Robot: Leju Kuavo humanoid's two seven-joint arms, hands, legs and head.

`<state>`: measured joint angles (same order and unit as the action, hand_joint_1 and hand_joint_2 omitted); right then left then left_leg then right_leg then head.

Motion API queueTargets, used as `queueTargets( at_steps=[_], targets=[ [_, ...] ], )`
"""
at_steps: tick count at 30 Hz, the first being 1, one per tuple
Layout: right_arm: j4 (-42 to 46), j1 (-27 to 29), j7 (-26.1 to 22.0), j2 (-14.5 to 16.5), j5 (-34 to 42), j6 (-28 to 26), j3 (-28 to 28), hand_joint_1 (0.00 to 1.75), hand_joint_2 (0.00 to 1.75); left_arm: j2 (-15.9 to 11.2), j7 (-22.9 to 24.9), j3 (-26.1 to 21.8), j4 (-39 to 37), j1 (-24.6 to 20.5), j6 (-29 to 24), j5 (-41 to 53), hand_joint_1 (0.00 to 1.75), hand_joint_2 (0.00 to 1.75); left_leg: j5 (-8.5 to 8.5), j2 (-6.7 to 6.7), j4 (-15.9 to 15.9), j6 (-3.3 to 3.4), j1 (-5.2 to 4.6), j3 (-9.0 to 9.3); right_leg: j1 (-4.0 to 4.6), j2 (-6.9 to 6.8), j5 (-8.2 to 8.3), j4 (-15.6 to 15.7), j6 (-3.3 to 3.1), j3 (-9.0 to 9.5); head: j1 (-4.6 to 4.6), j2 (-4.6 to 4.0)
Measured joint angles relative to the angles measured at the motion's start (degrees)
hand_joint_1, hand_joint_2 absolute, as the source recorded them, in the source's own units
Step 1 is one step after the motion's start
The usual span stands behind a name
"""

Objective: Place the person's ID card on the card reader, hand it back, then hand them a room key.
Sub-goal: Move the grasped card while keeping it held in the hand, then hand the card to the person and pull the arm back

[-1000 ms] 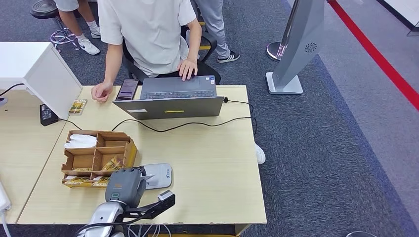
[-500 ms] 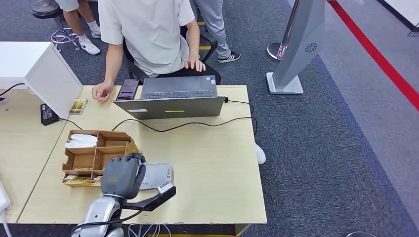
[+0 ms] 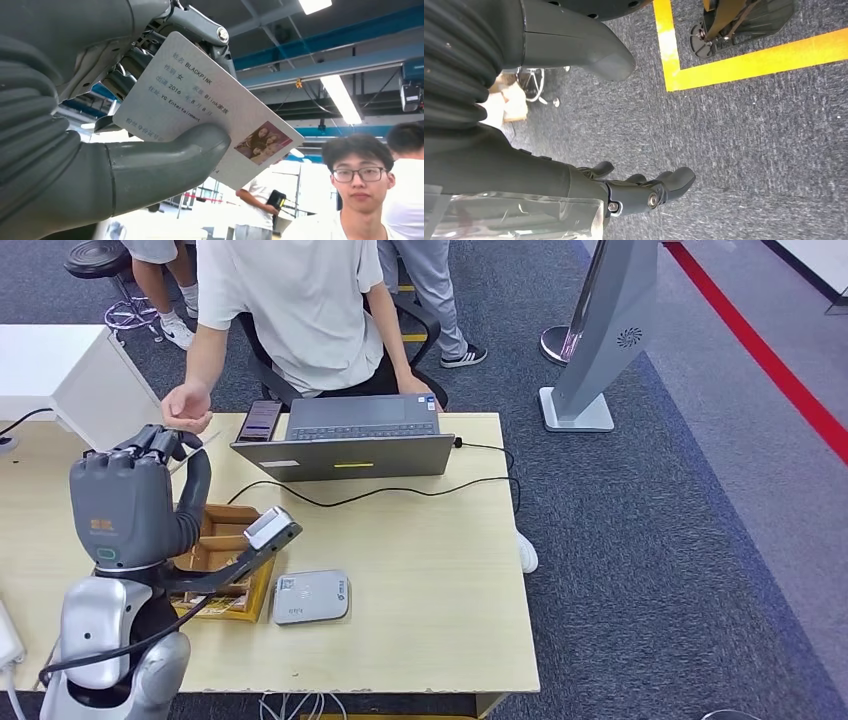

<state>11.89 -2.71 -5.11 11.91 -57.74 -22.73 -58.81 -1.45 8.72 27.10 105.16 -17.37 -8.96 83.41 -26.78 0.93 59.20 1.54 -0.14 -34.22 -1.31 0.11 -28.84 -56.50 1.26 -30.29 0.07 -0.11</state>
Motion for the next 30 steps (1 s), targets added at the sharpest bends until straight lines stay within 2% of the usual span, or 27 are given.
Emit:
queueTargets(
  at_steps=[2,5,9,12,15,19,27,30],
  targets=[
    [0.0,-0.1,0.0,0.0,-1.1,0.3,0.2,0.00,1.75,-0.1,1.9,-0.8,-1.6,-4.0,2.7,1.5,1.75,1.75,0.06,-0.07,0.0,0.03,0.00,-0.02,0.00,-0.08,0.03,0.0,0.02,-0.01,0.01,0.00],
    [0.0,-0.2,0.0,0.0,-2.8,1.1,1.0,0.00,1.75,-0.6,5.1,-2.9,-8.7,-12.5,5.8,4.1,1.75,1.75,0.15,-0.09,0.0,0.01,0.01,-0.03,0.00,-0.09,0.15,0.0,0.01,-0.01,-0.01,0.00],
    [0.0,-0.3,0.0,0.0,-3.3,1.6,1.8,0.00,1.75,-1.3,6.7,-4.7,-18.8,-20.9,6.4,4.4,1.75,1.75,0.25,-0.06,0.0,-0.02,0.03,-0.04,0.02,-0.04,0.26,0.0,0.00,-0.03,-0.08,0.00],
    [0.0,-0.3,0.0,0.0,-3.5,1.8,2.1,0.00,1.75,-1.6,7.8,-5.2,-22.8,-23.4,6.9,4.5,1.75,1.75,0.25,-0.07,0.0,-0.02,0.03,-0.06,0.02,-0.03,0.26,0.0,0.00,-0.03,-0.10,0.00],
    [-0.1,-0.4,0.0,0.0,-4.0,1.9,2.4,0.00,1.75,-2.3,11.2,-5.2,-26.7,-26.0,9.5,4.5,1.75,1.75,0.25,-0.07,0.0,-0.02,0.02,-0.08,0.01,-0.03,0.25,0.0,0.00,-0.06,-0.06,0.00],
    [-0.2,-0.5,-0.1,0.0,-4.0,2.1,2.7,0.00,1.75,-2.8,13.2,-5.2,-34.8,-29.5,9.8,4.5,1.75,1.75,0.28,-0.03,0.0,-0.03,0.03,-0.10,0.02,0.00,0.29,0.0,-0.01,-0.10,-0.07,0.00],
    [-0.3,-0.6,-0.2,0.0,-4.0,2.1,2.7,0.00,1.75,-3.0,13.4,-5.2,-41.7,-30.3,9.5,4.5,1.75,1.75,0.34,0.00,0.0,-0.02,0.04,-0.46,0.03,0.07,0.34,-0.1,0.00,-0.40,-0.10,0.00],
    [-0.4,-0.6,-0.2,0.0,-4.0,2.1,2.7,0.00,1.75,-3.0,13.4,-5.2,-42.7,-30.5,9.5,4.5,0.44,1.75,0.33,0.00,0.0,-0.01,0.03,-0.66,0.03,0.07,0.34,0.0,0.01,-0.58,-0.10,0.00]
  ],
)
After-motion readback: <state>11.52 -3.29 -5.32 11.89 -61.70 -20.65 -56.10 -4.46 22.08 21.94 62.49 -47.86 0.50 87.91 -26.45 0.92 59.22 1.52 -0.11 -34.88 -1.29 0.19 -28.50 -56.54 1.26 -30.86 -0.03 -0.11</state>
